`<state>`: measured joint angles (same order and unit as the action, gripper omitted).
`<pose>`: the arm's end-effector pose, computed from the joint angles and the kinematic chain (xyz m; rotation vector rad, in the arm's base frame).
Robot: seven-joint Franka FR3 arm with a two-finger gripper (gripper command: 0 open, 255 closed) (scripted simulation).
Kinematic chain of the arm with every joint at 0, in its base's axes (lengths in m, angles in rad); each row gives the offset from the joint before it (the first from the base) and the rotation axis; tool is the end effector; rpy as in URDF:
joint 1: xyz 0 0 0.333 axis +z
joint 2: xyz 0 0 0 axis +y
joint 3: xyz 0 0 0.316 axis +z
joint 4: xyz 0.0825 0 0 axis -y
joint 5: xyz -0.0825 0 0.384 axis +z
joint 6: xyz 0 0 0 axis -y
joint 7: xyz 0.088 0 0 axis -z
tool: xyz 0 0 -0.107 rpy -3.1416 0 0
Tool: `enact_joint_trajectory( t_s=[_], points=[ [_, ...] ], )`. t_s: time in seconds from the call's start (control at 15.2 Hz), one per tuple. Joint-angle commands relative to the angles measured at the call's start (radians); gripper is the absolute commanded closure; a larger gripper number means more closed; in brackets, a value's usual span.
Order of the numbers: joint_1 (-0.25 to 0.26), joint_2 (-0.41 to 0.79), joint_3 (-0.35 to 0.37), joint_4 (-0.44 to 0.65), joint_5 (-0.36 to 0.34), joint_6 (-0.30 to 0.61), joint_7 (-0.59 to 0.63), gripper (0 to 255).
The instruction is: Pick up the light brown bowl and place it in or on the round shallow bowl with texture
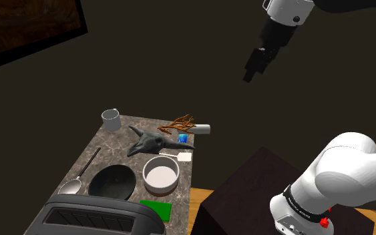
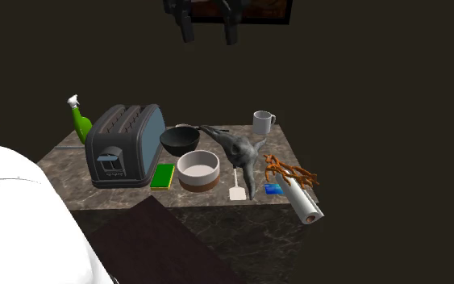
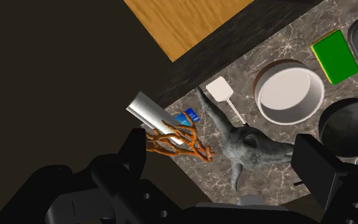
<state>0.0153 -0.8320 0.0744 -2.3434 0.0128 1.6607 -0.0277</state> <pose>0.3019 0.0368 0.6183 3.0901 0.1500 0.2304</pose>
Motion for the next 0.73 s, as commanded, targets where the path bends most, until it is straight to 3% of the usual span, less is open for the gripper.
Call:
enact_joint_trajectory(
  t_s=[0.0, 0.66],
  points=[
    [0.000, 0.000, 0.000, 0.000, 0.000, 0.000, 0.000, 0],
    [0.024, 0.119, 0.095, -0.225, 0.048, 0.344, 0.089, 0]
  ],
)
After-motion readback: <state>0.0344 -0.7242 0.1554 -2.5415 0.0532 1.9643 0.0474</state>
